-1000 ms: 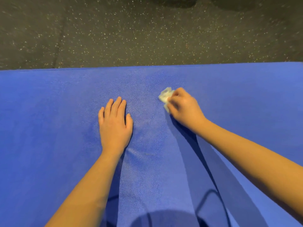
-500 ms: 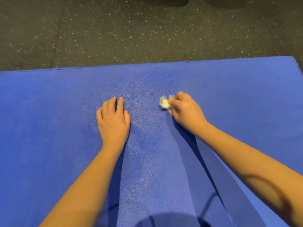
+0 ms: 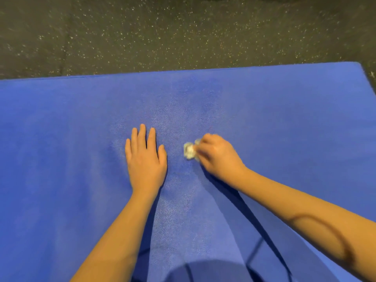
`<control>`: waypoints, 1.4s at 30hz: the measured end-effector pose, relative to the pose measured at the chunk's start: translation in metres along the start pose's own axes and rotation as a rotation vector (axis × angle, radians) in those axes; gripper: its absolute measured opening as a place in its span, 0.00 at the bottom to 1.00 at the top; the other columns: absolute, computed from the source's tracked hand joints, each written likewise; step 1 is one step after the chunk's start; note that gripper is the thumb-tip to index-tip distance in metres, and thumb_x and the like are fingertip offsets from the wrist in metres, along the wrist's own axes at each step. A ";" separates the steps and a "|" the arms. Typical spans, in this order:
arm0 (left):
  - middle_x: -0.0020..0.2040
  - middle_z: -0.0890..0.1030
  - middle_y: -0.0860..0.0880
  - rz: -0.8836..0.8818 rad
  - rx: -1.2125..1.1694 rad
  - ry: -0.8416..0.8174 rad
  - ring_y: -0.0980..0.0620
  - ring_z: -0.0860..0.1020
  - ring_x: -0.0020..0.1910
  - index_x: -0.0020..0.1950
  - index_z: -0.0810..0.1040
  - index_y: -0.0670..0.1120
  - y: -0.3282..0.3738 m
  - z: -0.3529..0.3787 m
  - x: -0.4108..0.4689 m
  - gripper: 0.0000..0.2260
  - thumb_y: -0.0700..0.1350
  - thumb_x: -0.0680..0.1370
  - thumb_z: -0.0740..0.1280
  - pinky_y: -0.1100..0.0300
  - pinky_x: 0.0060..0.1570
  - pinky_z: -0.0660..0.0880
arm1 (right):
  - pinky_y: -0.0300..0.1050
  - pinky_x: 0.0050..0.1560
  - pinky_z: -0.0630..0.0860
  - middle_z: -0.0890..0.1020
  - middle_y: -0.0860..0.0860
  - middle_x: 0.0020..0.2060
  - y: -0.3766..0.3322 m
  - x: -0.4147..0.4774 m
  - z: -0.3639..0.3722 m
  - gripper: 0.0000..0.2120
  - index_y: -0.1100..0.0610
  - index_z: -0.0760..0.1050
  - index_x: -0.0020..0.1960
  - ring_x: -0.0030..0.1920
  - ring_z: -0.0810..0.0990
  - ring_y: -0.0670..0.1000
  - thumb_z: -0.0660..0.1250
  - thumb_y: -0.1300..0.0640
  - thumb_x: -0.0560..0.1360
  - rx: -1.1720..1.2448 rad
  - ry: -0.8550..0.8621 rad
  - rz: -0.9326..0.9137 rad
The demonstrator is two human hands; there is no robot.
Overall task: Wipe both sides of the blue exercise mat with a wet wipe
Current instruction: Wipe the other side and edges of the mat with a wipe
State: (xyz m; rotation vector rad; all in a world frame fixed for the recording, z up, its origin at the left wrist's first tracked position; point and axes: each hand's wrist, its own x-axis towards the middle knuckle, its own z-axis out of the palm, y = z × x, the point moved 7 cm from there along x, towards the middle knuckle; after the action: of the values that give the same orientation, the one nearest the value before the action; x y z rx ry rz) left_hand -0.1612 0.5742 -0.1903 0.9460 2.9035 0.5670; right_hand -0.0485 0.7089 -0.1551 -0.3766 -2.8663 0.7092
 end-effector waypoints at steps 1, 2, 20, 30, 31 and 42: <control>0.75 0.65 0.41 0.002 -0.002 0.004 0.40 0.59 0.75 0.72 0.69 0.41 -0.001 0.000 0.000 0.24 0.50 0.79 0.53 0.42 0.73 0.55 | 0.43 0.31 0.65 0.74 0.55 0.34 -0.016 -0.008 0.006 0.12 0.60 0.77 0.37 0.33 0.73 0.58 0.60 0.55 0.75 0.022 -0.105 -0.110; 0.75 0.65 0.41 0.004 -0.004 0.012 0.40 0.59 0.75 0.72 0.69 0.41 -0.001 0.000 0.001 0.24 0.50 0.79 0.54 0.42 0.73 0.55 | 0.42 0.30 0.65 0.74 0.55 0.35 -0.023 -0.012 0.007 0.13 0.59 0.77 0.38 0.33 0.74 0.57 0.60 0.54 0.75 0.012 -0.191 -0.167; 0.73 0.69 0.41 0.036 -0.027 0.011 0.40 0.64 0.73 0.71 0.71 0.41 -0.006 -0.012 -0.038 0.22 0.47 0.80 0.53 0.45 0.70 0.61 | 0.47 0.31 0.71 0.74 0.54 0.37 -0.002 -0.021 0.001 0.09 0.58 0.80 0.40 0.37 0.73 0.57 0.62 0.64 0.74 0.004 0.123 0.107; 0.72 0.70 0.42 0.037 -0.044 0.027 0.41 0.64 0.73 0.70 0.72 0.41 -0.005 -0.012 -0.040 0.21 0.46 0.79 0.54 0.46 0.71 0.60 | 0.51 0.34 0.76 0.77 0.54 0.39 -0.010 -0.033 -0.004 0.09 0.57 0.81 0.39 0.42 0.77 0.59 0.63 0.62 0.73 -0.015 0.068 0.071; 0.72 0.70 0.42 0.036 -0.043 0.024 0.41 0.64 0.73 0.70 0.72 0.42 -0.005 -0.012 -0.040 0.21 0.46 0.79 0.54 0.46 0.71 0.61 | 0.52 0.37 0.76 0.77 0.53 0.40 -0.022 -0.041 0.004 0.09 0.56 0.80 0.39 0.44 0.77 0.59 0.62 0.64 0.72 0.033 0.024 0.019; 0.67 0.74 0.40 -0.027 0.040 -0.015 0.38 0.72 0.64 0.67 0.75 0.42 -0.006 -0.024 -0.045 0.22 0.49 0.79 0.52 0.43 0.59 0.67 | 0.50 0.35 0.74 0.78 0.54 0.38 -0.035 -0.070 0.003 0.07 0.58 0.81 0.43 0.37 0.74 0.59 0.64 0.62 0.72 -0.018 0.032 -0.005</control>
State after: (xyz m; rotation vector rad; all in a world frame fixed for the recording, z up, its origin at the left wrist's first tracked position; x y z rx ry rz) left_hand -0.1316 0.5356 -0.1740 0.9096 2.9202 0.4995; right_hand 0.0102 0.6580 -0.1481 -0.3793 -2.8443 0.6708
